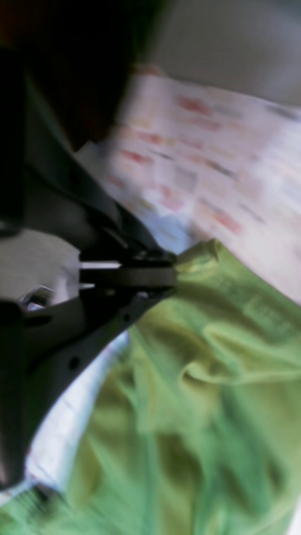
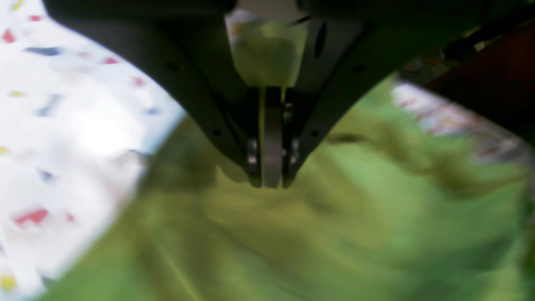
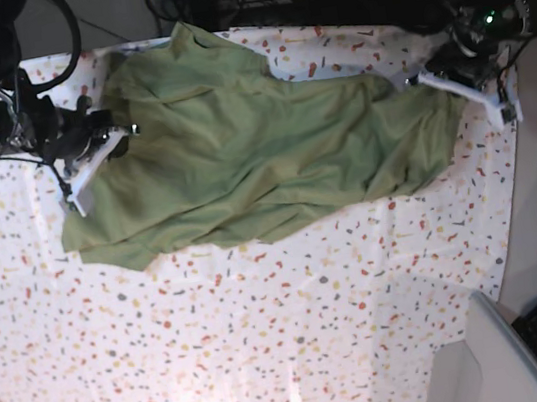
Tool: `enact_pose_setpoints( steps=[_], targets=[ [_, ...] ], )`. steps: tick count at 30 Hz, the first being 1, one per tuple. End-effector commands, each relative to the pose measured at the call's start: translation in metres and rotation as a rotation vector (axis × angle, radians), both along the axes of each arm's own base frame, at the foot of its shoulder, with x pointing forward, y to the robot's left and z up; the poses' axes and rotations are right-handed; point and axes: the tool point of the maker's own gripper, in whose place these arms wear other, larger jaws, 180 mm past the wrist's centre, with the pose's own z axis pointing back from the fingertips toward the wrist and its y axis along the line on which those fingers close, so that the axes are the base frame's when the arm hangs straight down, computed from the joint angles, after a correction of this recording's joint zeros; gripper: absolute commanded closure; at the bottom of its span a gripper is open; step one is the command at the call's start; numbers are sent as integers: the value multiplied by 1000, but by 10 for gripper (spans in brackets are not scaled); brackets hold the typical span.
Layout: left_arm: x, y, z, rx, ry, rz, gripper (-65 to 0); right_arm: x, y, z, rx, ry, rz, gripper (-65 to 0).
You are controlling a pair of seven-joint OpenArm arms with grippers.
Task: Layout the t-shirt on the table in an organized manner, then fold the t-shirt properly
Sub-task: 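Lift the shirt with both grippers and stretch it between them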
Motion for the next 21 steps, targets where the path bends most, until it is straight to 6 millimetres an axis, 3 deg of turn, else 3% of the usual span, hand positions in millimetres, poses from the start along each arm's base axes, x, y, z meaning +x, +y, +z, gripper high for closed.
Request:
enact_pose_setpoints(
  steps=[1, 5, 8, 12, 15, 21],
  targets=[
    [2, 1, 7, -34, -56, 6, 0, 16, -1, 5, 14, -34, -22, 0],
    [-22, 12, 7, -109, -70, 47, 0, 39, -18, -11, -14, -3, -71, 0],
    [-23, 13, -5, -134, -51, 63, 0, 70, -39, -19, -44, -32, -141, 0],
    [11, -7, -29, -231, -52, 50, 0, 112, -66, -22, -82, -57, -223, 0],
    [46, -25, -35, -295, -74, 69, 0, 138, -93, -19, -119, -74, -284, 0],
    [134, -74, -9, -369, -161, 19, 0, 194, -137, -1, -264, -166, -333, 0]
  ],
)
